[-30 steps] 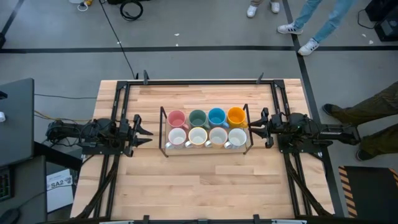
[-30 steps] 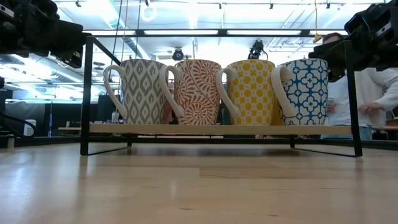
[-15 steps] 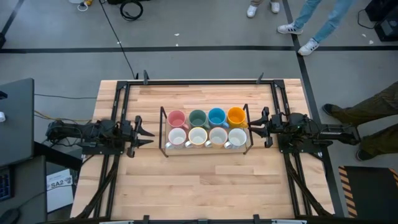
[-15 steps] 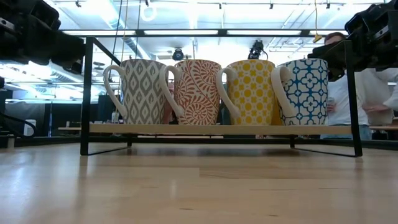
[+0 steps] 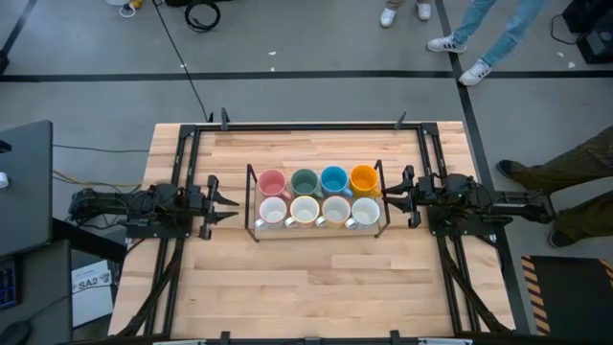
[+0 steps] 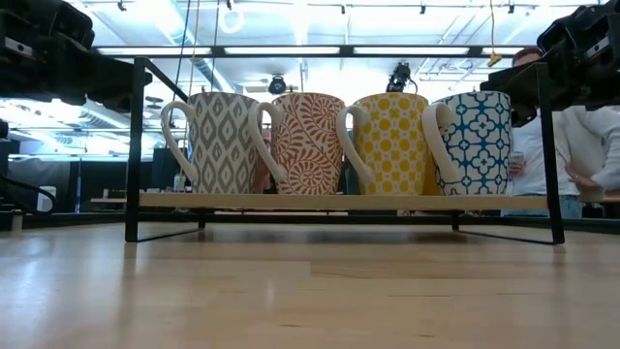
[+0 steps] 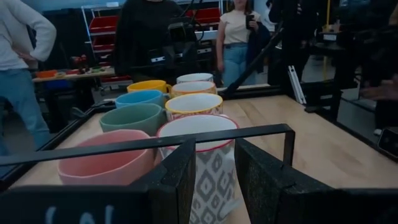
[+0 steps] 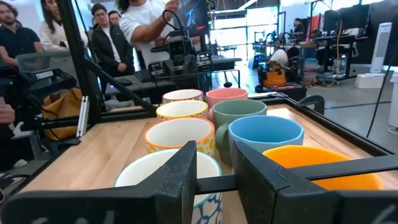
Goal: Place coffee mugs
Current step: Return to Home Position
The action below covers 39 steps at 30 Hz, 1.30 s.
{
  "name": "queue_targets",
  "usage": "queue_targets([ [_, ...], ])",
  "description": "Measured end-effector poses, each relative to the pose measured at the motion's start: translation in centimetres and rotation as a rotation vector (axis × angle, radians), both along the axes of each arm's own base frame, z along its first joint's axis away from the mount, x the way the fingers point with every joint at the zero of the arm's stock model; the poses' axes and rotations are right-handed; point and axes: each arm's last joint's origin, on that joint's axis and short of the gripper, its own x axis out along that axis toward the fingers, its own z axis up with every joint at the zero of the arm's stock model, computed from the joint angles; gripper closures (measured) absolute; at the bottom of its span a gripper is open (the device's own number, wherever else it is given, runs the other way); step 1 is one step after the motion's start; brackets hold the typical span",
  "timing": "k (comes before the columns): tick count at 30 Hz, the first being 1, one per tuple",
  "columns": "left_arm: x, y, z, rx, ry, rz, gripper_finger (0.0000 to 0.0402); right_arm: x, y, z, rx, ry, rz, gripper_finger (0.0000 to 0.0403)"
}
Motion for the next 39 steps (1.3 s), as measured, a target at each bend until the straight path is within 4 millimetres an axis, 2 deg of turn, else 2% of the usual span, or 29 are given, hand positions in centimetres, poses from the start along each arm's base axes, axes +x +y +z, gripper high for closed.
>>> queue_targets([
  [5, 0.0, -0.01, -0.05, 0.043, 0.003, 0.0, 0.0283, 0.0, 0.0, 0.0, 0.0, 0.0, -0.001, 0.0294],
  [39, 0.0, 0.01, 0.43, 0.038, -0.052, 0.005, 0.0283, 0.0, -0.02, 0.01, 0.0, -0.001, -0.006, 0.0294],
])
